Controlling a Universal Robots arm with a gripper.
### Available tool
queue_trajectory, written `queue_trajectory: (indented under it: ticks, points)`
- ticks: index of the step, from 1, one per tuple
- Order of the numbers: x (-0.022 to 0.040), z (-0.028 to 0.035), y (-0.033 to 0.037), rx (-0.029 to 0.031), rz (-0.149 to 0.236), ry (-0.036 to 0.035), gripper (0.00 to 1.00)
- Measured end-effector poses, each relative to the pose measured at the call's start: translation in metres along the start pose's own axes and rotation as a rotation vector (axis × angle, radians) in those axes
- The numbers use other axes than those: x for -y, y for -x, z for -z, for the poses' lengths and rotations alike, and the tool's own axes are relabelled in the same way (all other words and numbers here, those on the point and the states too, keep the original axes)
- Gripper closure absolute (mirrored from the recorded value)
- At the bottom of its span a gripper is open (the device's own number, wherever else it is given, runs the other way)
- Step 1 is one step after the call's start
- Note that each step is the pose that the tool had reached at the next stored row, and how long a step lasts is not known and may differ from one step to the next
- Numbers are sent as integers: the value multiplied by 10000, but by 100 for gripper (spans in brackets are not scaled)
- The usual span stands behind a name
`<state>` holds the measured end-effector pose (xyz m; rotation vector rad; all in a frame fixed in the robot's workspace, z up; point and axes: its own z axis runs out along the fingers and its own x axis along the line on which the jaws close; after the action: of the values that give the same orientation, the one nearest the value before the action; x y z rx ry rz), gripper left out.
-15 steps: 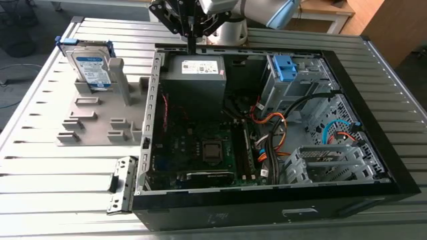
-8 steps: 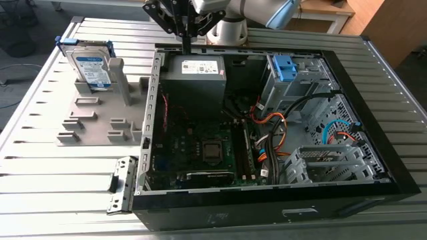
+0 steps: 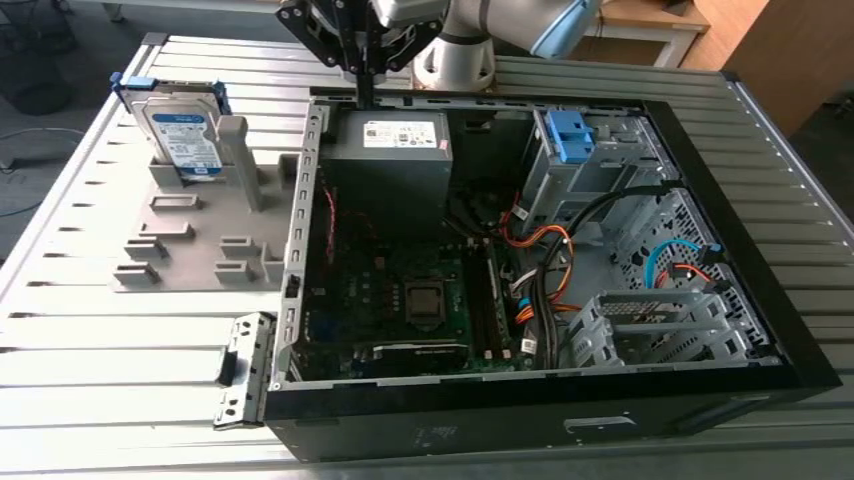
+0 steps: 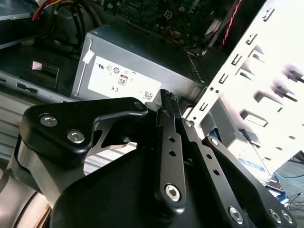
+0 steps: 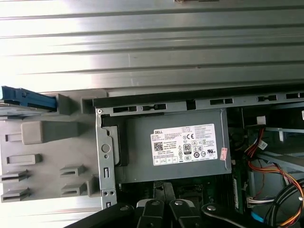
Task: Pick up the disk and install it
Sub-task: 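Reach for the disk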
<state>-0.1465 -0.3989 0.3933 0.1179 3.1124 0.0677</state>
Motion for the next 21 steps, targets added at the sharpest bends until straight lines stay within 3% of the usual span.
queue_trajectory:
  ticks: [21]
  points:
    - [12, 4, -164, 0, 1, 0, 89]
